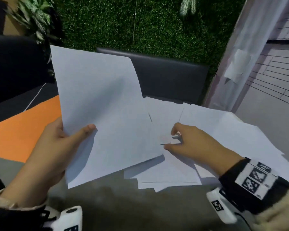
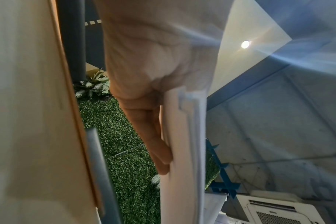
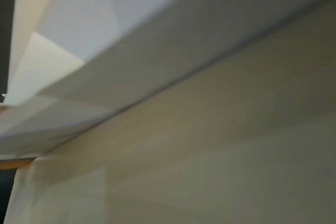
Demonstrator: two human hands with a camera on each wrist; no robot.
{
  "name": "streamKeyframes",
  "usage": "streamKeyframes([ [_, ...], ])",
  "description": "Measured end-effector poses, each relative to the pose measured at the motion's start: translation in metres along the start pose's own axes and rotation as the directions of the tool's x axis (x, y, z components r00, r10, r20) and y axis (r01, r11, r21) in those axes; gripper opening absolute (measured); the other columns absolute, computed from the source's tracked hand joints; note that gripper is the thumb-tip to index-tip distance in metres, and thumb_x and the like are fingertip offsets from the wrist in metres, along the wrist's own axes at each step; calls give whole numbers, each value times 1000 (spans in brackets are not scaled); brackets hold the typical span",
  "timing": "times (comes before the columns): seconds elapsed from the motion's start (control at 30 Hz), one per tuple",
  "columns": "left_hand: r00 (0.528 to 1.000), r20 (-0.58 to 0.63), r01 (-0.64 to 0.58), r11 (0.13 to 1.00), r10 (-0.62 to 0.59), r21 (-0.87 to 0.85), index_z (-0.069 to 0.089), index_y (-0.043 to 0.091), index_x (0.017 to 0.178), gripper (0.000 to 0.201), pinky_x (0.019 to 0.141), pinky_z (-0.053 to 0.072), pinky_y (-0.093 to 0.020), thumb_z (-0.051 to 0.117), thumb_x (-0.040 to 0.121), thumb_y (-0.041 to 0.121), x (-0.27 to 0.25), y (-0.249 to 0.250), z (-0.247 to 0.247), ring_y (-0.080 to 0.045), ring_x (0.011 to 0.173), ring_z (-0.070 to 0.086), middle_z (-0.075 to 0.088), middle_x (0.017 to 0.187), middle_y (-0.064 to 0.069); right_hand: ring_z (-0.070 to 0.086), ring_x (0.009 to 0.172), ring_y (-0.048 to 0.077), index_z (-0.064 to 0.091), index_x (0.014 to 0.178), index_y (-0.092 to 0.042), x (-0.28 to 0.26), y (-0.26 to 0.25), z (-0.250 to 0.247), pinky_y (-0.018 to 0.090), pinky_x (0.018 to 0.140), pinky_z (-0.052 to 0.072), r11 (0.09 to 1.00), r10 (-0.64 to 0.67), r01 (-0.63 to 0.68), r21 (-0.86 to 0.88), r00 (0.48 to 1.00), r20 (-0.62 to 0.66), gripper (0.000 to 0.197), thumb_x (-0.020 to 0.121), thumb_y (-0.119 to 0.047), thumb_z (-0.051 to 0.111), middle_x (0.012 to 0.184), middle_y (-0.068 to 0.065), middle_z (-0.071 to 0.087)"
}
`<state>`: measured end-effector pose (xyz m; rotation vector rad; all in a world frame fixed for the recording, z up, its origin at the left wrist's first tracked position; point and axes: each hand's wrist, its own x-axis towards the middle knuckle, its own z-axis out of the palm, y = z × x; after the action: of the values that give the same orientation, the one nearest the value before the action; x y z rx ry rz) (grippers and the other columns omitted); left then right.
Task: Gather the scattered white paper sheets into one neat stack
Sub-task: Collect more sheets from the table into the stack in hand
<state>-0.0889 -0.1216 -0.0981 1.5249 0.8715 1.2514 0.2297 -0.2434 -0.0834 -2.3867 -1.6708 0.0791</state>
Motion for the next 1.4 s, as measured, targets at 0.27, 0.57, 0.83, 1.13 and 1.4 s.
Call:
streamKeyframes([
  [0.27, 1000, -15, 25, 1000, -25, 7, 73, 23, 98, 9, 73, 48, -29, 75, 101, 15, -15, 23, 0, -16, 90, 71, 78, 73, 30, 58, 132, 22, 44, 156, -21, 3, 2, 23, 35, 110, 50, 995, 14, -9, 99, 998, -57, 65, 101, -48, 64, 149, 5, 58],
  [0.57, 1000, -8, 9, 999, -9, -39, 78, 48, 112, 25, 86, 63, -66, 86, 90, 40, 30, -13, -5, -25, 91, 83, 85, 105, 14, 69, 97, 4, 71, 125, -29, 33, 8, 20, 12, 72, 54, 842, 196, -134, 522, 979, -64, 44, 84, -33, 87, 120, -12, 70],
  [0.83, 999, -4, -50, 999, 50, -14, 72, 35, 100, 16, 74, 49, -29, 78, 95, 22, 36, 8, -16, 11, 73, 74, 78, 81, 35, 71, 105, 9, 73, 120, -24, 43, -25, 13, 24, 81, 60, 710, 179, -70, 701, 980, -84, 36, 87, -31, 86, 114, -8, 75],
  [1.13, 999, -27, -48, 999, 48, -23, 72, 30, 101, 12, 74, 51, -31, 77, 97, 19, 21, 13, -19, 2, 70, 76, 80, 81, 28, 78, 90, 12, 80, 101, -17, -24, -1, -11, 30, 80, 66, 659, 237, -62, 750, 963, -128, 17, 90, -31, 81, 92, -3, 81],
  [1.4, 999, -35, 28, 999, -30, -31, 81, 51, 101, 29, 93, 59, -51, 80, 96, 23, 14, -11, -17, -6, 82, 82, 85, 101, 17, 63, 126, 26, 63, 137, -11, -38, 51, -24, 46, 82, 65, 160, 459, -345, 925, 856, 239, 65, 80, -30, 88, 140, 4, 64],
])
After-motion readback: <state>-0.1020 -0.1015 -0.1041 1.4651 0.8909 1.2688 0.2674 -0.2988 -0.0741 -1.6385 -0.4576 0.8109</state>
